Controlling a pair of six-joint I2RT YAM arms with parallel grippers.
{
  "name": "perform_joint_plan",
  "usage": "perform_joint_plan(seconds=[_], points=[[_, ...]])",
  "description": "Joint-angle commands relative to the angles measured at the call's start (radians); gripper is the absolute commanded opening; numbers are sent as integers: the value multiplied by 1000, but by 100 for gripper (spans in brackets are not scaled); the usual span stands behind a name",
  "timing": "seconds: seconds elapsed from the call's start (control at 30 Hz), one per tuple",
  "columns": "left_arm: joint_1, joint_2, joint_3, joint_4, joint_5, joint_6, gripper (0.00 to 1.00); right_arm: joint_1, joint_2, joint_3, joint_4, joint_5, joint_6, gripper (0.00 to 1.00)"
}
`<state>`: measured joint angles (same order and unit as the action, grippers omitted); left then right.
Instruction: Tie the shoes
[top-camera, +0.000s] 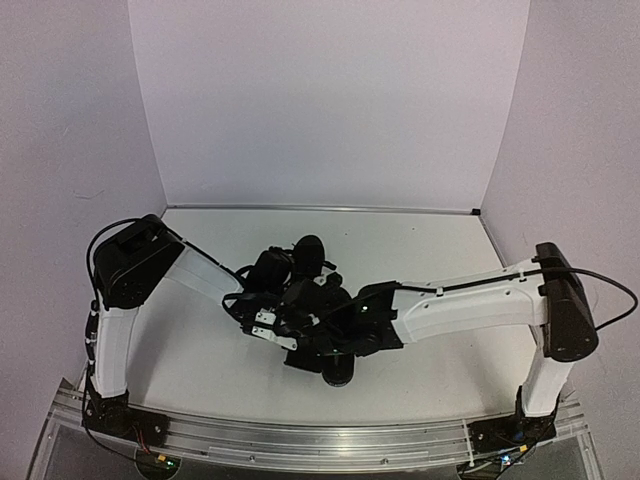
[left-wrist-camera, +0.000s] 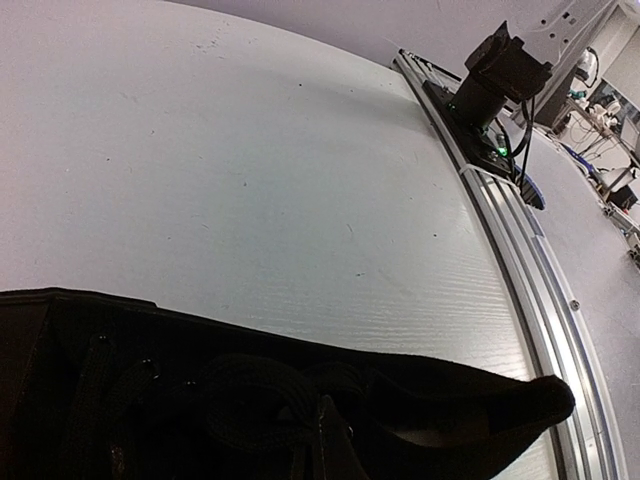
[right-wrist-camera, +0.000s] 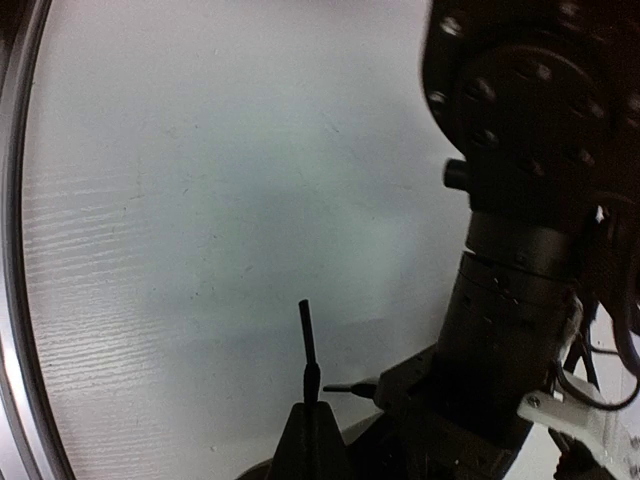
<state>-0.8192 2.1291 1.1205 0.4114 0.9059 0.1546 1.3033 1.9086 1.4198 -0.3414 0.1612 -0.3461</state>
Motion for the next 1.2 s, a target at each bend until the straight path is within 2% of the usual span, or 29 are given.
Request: perform_joint_plan(seconds=[0.0, 0.47, 0.6, 0.73, 1.17], points=[[-1, -66, -16, 35, -57, -44, 0, 5, -161, -99, 80, 36, 99, 0], [-1, -132, -59, 85, -107, -86, 0, -3, -476, -457, 231, 114, 386, 0], [-1, -154, -82, 104, -117, -90, 0, -35, -595, -542, 264, 164, 469, 0], [-2, -161, -88, 123, -117, -98, 0, -81, -698, -611, 293, 150, 523, 0], [-1, -203, -128, 164, -155, -103, 0, -200, -757, -722, 297, 121, 662, 0]])
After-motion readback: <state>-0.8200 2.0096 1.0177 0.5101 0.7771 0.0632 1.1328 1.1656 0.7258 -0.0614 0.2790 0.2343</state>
